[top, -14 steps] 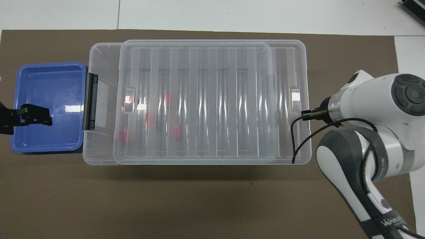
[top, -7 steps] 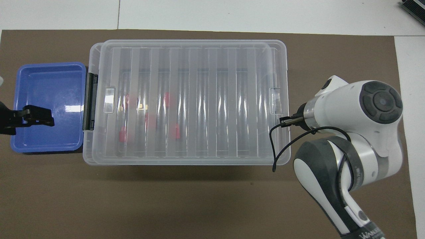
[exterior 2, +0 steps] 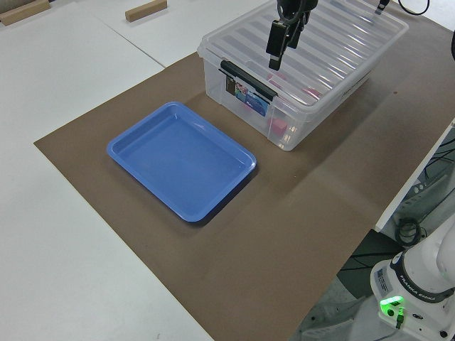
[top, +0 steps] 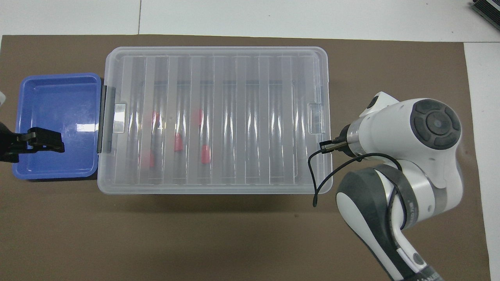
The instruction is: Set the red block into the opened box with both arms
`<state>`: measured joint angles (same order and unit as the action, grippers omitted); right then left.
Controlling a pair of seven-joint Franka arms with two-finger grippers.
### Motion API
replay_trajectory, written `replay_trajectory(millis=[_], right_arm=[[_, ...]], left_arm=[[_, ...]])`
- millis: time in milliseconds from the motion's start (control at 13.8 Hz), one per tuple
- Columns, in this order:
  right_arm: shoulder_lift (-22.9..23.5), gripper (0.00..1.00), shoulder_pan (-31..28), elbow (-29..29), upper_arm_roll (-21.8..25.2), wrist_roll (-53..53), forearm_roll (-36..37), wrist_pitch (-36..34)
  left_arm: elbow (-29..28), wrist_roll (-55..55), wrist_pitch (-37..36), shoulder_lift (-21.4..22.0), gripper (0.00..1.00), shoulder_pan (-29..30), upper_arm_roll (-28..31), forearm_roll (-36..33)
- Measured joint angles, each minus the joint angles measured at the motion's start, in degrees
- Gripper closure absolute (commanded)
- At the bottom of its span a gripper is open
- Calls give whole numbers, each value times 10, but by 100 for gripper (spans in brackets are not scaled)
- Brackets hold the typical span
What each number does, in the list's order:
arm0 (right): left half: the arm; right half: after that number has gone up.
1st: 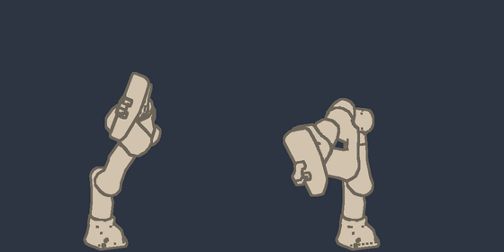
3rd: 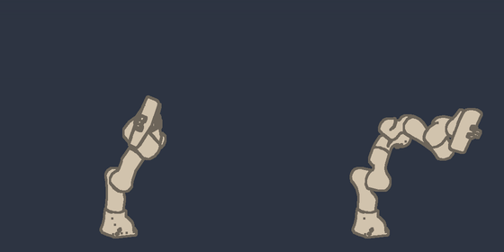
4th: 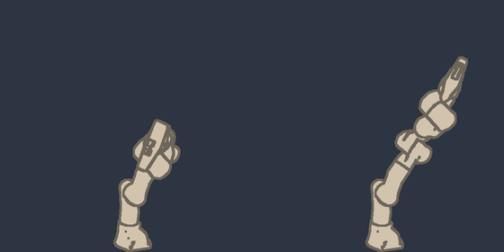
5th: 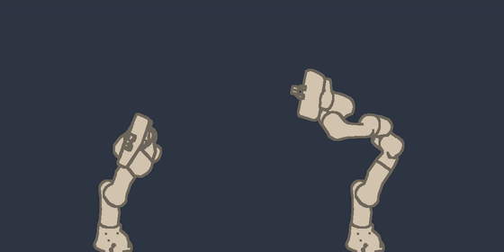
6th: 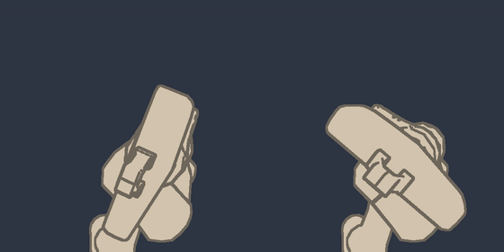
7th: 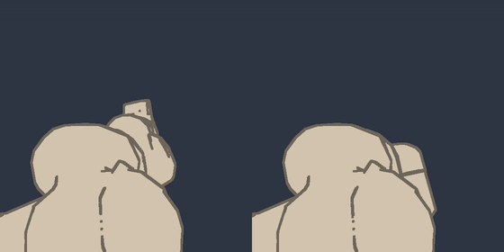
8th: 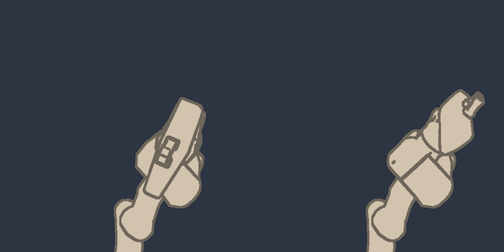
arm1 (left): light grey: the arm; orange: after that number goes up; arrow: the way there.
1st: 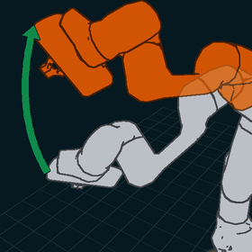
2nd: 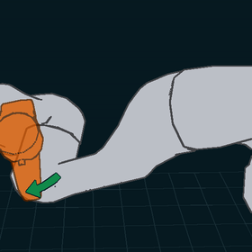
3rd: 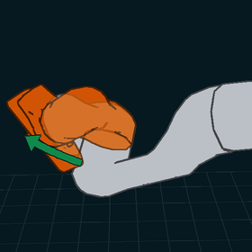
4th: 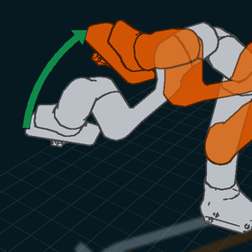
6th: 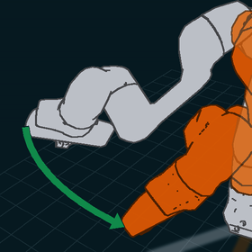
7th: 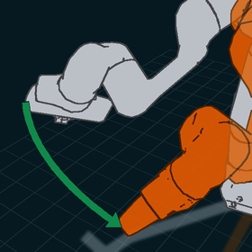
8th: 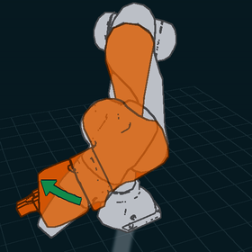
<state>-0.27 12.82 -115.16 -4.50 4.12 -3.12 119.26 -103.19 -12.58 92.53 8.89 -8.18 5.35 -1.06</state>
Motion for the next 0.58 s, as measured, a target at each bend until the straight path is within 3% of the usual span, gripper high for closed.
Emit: replay_trajectory(millis=[578], right_arm=[[-13, 100, -8, 3, 5, 7, -1, -24]], left_arm=[[0, 0, -1, 0, 0, 2, 0, 0]])
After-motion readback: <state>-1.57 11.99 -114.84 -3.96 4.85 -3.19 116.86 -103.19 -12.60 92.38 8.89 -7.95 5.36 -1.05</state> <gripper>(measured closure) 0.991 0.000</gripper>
